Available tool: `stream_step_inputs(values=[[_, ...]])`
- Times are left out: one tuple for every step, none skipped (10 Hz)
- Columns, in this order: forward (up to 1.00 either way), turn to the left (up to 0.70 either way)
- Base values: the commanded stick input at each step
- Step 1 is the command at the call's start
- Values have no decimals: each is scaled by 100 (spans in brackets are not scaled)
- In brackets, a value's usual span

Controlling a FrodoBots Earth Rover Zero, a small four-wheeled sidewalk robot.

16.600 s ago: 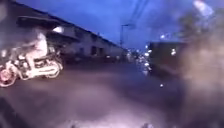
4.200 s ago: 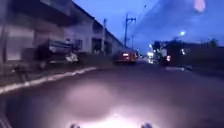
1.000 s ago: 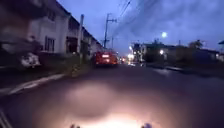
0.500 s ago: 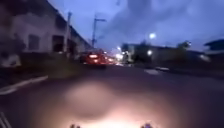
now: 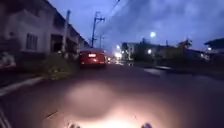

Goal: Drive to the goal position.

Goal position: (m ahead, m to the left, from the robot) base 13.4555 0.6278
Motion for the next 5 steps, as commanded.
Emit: stream_step_inputs(values=[[50,0],[50,0],[50,0],[50,0],[50,0]])
